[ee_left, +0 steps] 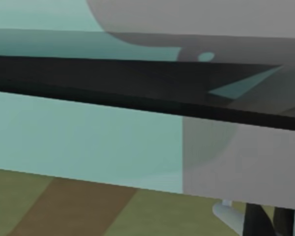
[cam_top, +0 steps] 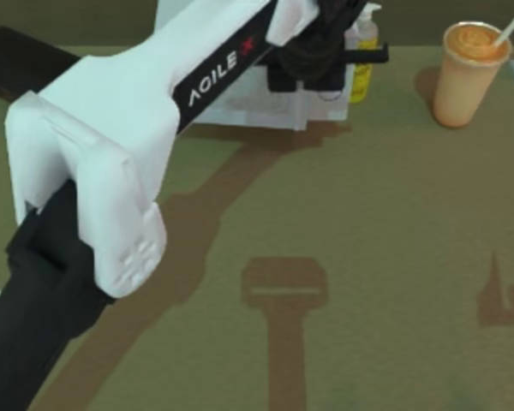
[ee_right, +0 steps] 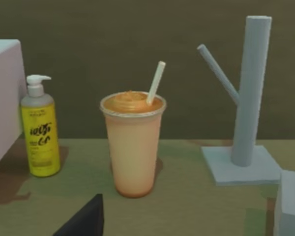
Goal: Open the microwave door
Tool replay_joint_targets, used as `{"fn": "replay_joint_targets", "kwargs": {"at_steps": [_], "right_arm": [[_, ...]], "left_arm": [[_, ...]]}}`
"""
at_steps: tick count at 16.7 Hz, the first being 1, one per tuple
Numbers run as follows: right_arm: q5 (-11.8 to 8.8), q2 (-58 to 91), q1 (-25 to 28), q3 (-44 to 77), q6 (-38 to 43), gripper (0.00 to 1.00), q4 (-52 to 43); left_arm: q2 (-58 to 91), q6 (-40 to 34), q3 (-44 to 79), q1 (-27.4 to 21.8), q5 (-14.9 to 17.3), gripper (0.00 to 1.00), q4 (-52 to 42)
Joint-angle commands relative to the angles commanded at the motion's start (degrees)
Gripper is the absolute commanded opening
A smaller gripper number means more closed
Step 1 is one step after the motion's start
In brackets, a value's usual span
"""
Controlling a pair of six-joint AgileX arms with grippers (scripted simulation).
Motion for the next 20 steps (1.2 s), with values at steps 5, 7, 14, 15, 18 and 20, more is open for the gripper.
{"fn": "replay_joint_targets", "kwargs": {"at_steps": [5, 7, 14, 15, 18, 20], "right_arm": [[0.0, 0.0, 0.0, 0.0, 0.0, 1.0, 0.0], [0.0, 0.0, 0.0, 0.0, 0.0, 1.0, 0.0], [0.0, 0.0, 0.0, 0.0, 0.0, 1.0, 0.0], [0.0, 0.0, 0.0, 0.0, 0.0, 1.0, 0.0], [0.0, 0.0, 0.0, 0.0, 0.0, 1.0, 0.0], [0.0, 0.0, 0.0, 0.0, 0.0, 1.0, 0.0]], "left_arm": [[0.0, 0.0, 0.0, 0.0, 0.0, 0.0, 0.0], [0.0, 0.0, 0.0, 0.0, 0.0, 0.0, 0.0], [-2.3, 1.2, -4.3, -0.4, 0.4, 0.0, 2.7], [-3.6, 1.8, -6.9, -0.3, 0.6, 0.0, 4.0], [-8.1, 3.7, -16.4, 0.0, 1.4, 0.0, 8.3], [-10.7, 4.8, -21.0, 0.1, 1.9, 0.0, 11.0]]}}
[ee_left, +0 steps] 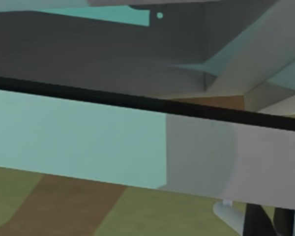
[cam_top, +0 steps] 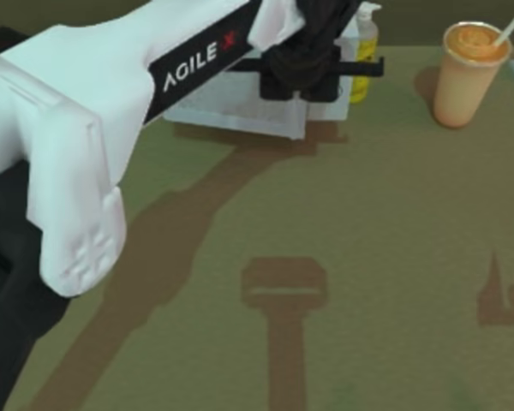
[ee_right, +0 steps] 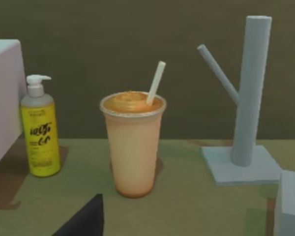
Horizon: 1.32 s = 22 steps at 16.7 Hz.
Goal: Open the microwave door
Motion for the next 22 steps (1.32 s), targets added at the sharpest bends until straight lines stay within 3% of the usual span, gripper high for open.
{"fn": "replay_joint_targets", "kwargs": {"at_steps": [22], "right_arm": [[0.0, 0.0, 0.0, 0.0, 0.0, 1.0, 0.0]], "left_arm": [[-1.6, 0.6, -2.3, 0.1, 0.3, 0.0, 1.6]]}}
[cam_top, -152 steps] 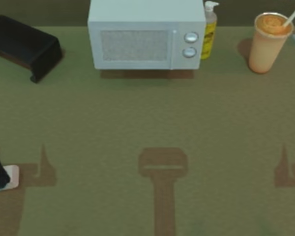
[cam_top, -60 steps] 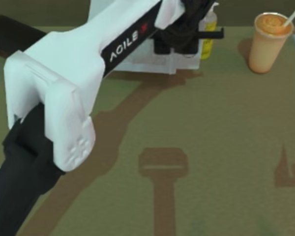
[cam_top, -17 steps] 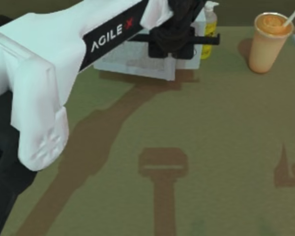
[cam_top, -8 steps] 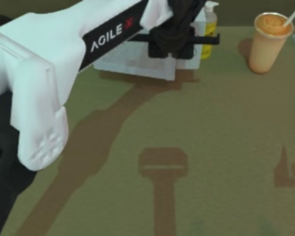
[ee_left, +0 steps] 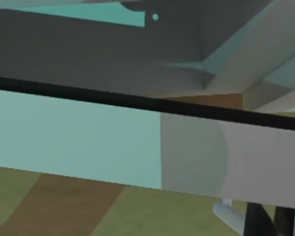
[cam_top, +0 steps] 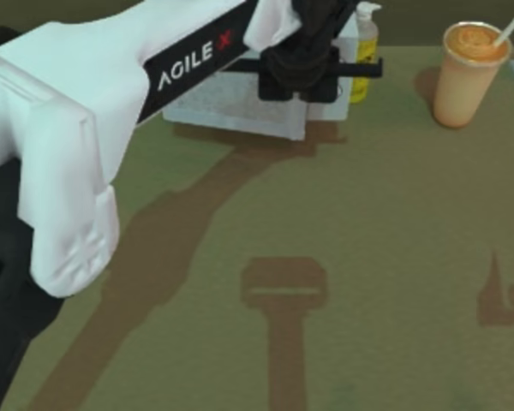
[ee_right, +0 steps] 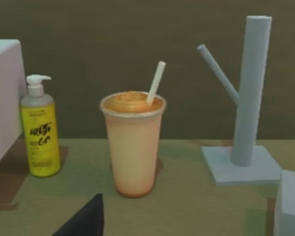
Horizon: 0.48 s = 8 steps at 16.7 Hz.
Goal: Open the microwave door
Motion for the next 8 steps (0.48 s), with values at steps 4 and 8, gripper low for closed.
{"fn": "replay_joint_targets", "kwargs": {"at_steps": [4, 8], "right_arm": [[0.0, 0.0, 0.0, 0.0, 0.0, 1.0, 0.0], [0.0, 0.0, 0.0, 0.0, 0.0, 1.0, 0.0]], "left_arm": [[0.0, 0.0, 0.0, 0.0, 0.0, 0.0, 0.0], [-0.3, 0.5, -1.1, -0.5, 0.3, 0.0, 0.7]]}}
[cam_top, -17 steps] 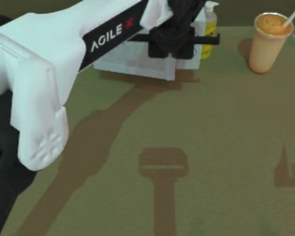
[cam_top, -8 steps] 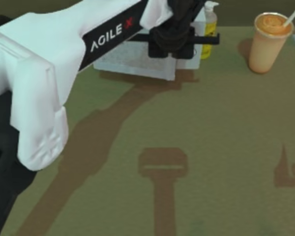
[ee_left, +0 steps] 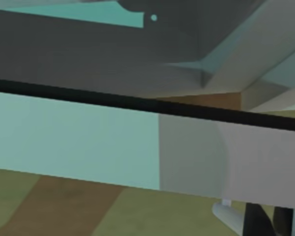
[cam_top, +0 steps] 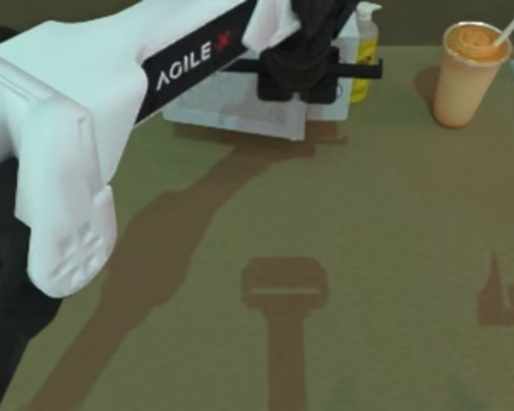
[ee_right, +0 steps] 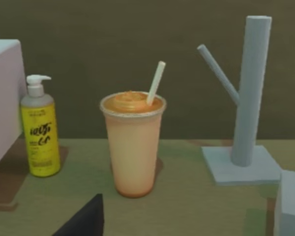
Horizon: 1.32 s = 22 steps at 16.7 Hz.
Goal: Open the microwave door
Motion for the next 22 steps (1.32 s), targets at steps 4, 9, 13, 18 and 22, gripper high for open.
{"fn": "replay_joint_targets", "kwargs": {"at_steps": [4, 9, 13, 18, 22], "right_arm": [[0.0, 0.0, 0.0, 0.0, 0.0, 1.0, 0.0], [0.0, 0.0, 0.0, 0.0, 0.0, 1.0, 0.0], [0.0, 0.0, 0.0, 0.0, 0.0, 1.0, 0.0], [0.0, 0.0, 0.0, 0.0, 0.0, 1.0, 0.0], [0.0, 0.0, 0.0, 0.0, 0.0, 1.0, 0.0]], "left_arm": [[-4.4, 3.3, -7.8, 0.6, 1.4, 0.0, 3.8], [-7.3, 5.3, -12.3, 0.9, 2.5, 0.0, 6.5], [-7.3, 5.3, -12.3, 0.9, 2.5, 0.0, 6.5], [-7.3, 5.3, -12.3, 0.9, 2.5, 0.0, 6.5], [-7.3, 5.3, -12.3, 0.9, 2.5, 0.0, 6.5]]}}
